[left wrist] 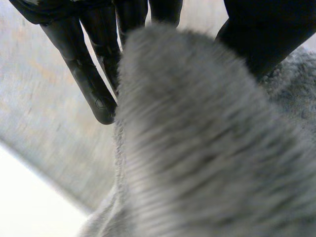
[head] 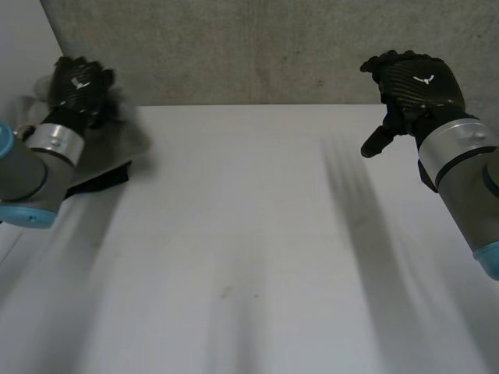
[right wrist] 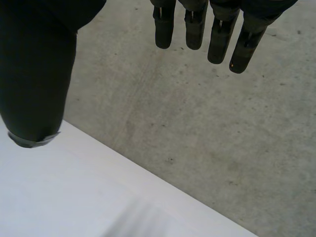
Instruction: Fold the laundry.
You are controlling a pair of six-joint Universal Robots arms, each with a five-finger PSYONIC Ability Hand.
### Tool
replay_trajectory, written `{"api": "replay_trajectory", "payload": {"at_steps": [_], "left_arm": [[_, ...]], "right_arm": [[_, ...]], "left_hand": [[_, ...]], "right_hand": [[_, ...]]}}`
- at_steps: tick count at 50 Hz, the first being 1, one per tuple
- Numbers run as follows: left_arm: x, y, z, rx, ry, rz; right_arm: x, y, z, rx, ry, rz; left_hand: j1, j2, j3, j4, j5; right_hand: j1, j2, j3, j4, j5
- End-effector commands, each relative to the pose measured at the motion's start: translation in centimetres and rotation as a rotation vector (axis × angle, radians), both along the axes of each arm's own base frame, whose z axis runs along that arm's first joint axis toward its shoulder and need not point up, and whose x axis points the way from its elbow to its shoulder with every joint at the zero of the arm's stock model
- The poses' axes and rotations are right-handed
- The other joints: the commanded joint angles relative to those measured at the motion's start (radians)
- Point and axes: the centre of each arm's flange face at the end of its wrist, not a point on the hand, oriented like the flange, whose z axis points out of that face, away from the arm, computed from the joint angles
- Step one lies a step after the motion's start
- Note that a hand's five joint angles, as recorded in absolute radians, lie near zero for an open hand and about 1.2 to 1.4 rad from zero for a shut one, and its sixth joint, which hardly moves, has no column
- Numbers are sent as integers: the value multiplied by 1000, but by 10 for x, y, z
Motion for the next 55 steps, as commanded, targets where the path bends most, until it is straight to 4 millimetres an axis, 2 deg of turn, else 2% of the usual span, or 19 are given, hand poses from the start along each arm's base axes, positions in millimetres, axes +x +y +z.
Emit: {"api": "replay_trajectory", "payload": {"at_steps": [1, 3, 6, 7, 8, 9, 10, 11, 12, 15, 17, 22, 28, 31, 33, 37, 43, 49, 55], "left_arm": [[-72, 129, 49, 209, 307, -378], [-81, 145, 41, 284, 325, -419], [-94, 173, 18, 446, 308, -482], [-98, 180, 13, 482, 295, -498], [-103, 190, 2, 544, 264, -513], [-104, 193, -4, 577, 250, -510], [-106, 196, -9, 604, 236, -508], [-107, 197, -12, 622, 222, -508], [-107, 199, -18, 652, 193, -505], [-104, 197, -18, 650, 165, -481], [-98, 188, -14, 629, 164, -455], [-69, 157, 8, 541, 203, -345], [-53, 139, 13, 506, 207, -285], [-52, 134, 7, 518, 179, -271], [-51, 136, -11, 575, 132, -256], [-51, 147, -30, 675, 36, -244], [-45, 160, -39, 786, -18, -200], [-43, 166, -51, 802, -31, -182], [-49, 174, -64, 804, -44, -207]], "right_arm": [[-9, -8, 3, -8, -3, -30], [-12, -11, 5, -14, -5, -41], [-16, -15, 6, -17, -5, -53], [-18, -17, 7, -20, -5, -59], [-19, -18, 8, -22, -6, -62], [-20, -19, 7, -22, -6, -65], [-20, -19, 8, -23, -6, -67], [-21, -20, 9, -26, -4, -67], [-21, -21, 9, -29, 0, -64], [-18, -21, 7, -33, 35, -39], [-17, -20, 5, -29, 64, -20], [-8, -20, -16, 37, 217, 49], [-6, -12, -38, 151, 386, 115], [-6, -4, -49, 214, 473, 152], [-4, 2, -55, 243, 527, 184], [-1, 8, -61, 253, 575, 213], [16, 9, -71, 221, 564, 307], [40, -12, -86, 183, 525, 434], [46, -24, -97, 248, 540, 463]], "left_hand": [[342, 208, 230, 200, 283], [342, 208, 230, 200, 283], [342, 208, 230, 200, 283], [186, 51, 73, 43, 126], [-510, -645, -623, -653, -570], [-840, -974, -953, -983, -900], [-879, -1014, -992, -1022, -939], [-827, -961, -939, -969, -886], [-879, -1014, -992, -1022, -939], [-879, -1014, -992, -1022, -939], [-879, -1014, -992, -1022, -939], [-879, -1013, -991, -1021, -938], [-861, -995, -974, -1004, -921], [-829, -963, -942, -971, -888], [-799, -934, -912, -942, -859], [-764, -899, -877, -907, -824], [-673, -808, -786, -816, -733], [-655, -790, -768, -798, -715], [-647, -781, -760, -789, -706]], "right_hand": [[-21, -47, -36, -56, -53], [-21, -47, -36, -56, -53], [-21, -47, -36, -56, -53], [-21, -47, -36, -56, -53], [-21, -47, -36, -56, -53], [-21, -47, -36, -56, -53], [-21, -47, -36, -56, -53], [-21, -47, -36, -56, -53], [-21, -47, -36, -56, -53], [-21, -47, -36, -56, -53], [-21, -47, -36, -56, -53], [-21, -47, -36, -56, -53], [-21, -47, -36, -56, -53], [-21, -47, -36, -56, -53], [-21, -47, -36, -56, -53], [-21, -47, -36, -56, -53], [-21, -47, -36, -56, -53], [-5, -31, -19, -40, -37], [4, -22, -11, -31, -28]]}}
